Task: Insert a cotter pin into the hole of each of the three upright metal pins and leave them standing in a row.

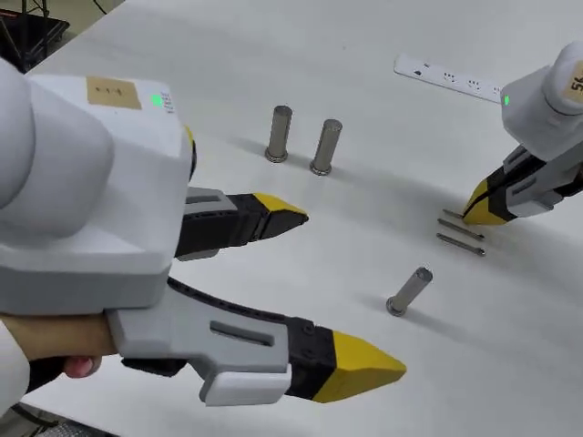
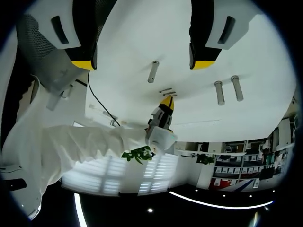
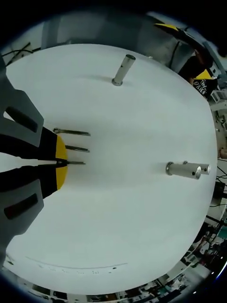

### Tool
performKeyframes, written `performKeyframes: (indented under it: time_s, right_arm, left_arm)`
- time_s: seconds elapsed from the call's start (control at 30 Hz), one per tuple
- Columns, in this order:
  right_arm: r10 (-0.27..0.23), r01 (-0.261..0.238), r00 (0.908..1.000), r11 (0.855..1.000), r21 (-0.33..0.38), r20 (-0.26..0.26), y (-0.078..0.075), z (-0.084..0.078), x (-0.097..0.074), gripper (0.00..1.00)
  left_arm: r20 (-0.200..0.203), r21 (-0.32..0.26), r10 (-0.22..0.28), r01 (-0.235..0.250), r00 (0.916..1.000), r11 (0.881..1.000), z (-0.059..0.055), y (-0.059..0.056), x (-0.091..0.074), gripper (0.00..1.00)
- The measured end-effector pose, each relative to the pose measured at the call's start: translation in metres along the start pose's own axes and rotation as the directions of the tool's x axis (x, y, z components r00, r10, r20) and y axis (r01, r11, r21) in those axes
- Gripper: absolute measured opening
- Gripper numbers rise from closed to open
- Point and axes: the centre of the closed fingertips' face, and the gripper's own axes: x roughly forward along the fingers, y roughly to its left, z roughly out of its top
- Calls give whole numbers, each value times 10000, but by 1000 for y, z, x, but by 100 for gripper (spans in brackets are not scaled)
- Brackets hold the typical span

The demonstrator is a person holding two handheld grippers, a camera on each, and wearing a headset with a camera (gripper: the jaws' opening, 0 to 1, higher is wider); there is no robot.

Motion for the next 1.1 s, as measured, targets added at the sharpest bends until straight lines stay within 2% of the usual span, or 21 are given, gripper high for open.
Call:
performKeyframes:
  time_s: [0.1, 0.23, 0.27, 0.3, 0.37, 0.47, 0.57, 0.63, 0.7, 0.83, 0.93, 1.03, 1.1]
  right_arm:
    - [-47, 47, 10000, 10000, 50, -58, 0, 1, 0, 0]
    - [-146, 145, 9998, 9999, -12, -146, -3, -1, 0, 0]
    - [-251, 248, 9995, 9996, -145, -216, -4, -2, 0, 0]
    - [-368, 353, 9988, 9984, -443, -335, -4, -3, -1, 0]
    - [-317, 300, 9988, 9985, -449, -366, 0, -3, -3, 0]
    - [-472, 461, 9986, 9980, -435, -254, 2, 0, -10, 0]
    - [-661, 657, 9978, 9971, -394, -98, -1, 1, -14, 0]
    - [-828, 830, 9965, 9956, -437, 64, 3, 3, -19, 0]
    - [-1031, 1042, 9944, 9932, -512, 251, 1, 4, -23, 0]
    - [-1463, 1504, 9860, 9875, -476, 797, 13, 11, -36, 0]
    - [-1782, 1835, 9779, 9822, -405, 1094, 21, 15, -44, 0]
    - [-2151, 2227, 9660, 9741, -394, 1438, 26, 18, -52, 0]
    - [-2415, 2501, 9553, 9677, -308, 1703, 32, 23, -59, 0]
  left_arm:
    - [10, 179, 108, -109, 9999, 9998, 0, 2, 1, 82]
    - [124, 127, -79, 78, 9999, 9999, 3, -1, 0, 70]
    - [155, 217, -137, 134, 9998, 9997, 4, -2, 0, 68]
    - [288, 585, -176, 159, 9994, 9982, 7, -3, 0, 65]
    - [349, 561, -121, 101, 9993, 9984, 9, -3, 0, 64]
    - [422, 544, -86, 63, 9991, 9985, 11, -3, -1, 63]
    - [346, 441, -183, 167, 9992, 9989, 11, -5, -1, 57]
    - [299, 443, -214, 201, 9993, 9988, 11, -6, -1, 53]
    - [331, 491, -237, 220, 9992, 9986, 12, -7, -1, 52]
    - [415, 378, -211, 195, 9989, 9991, 15, -9, 2, 52]
    - [314, 235, -114, 107, 9994, 9997, 15, -7, 3, 52]
    - [360, 170, -114, 108, 9993, 9998, 17, -8, 4, 49]
    - [416, -95, -130, 134, 9990, 9999, 19, -6, 4, 49]
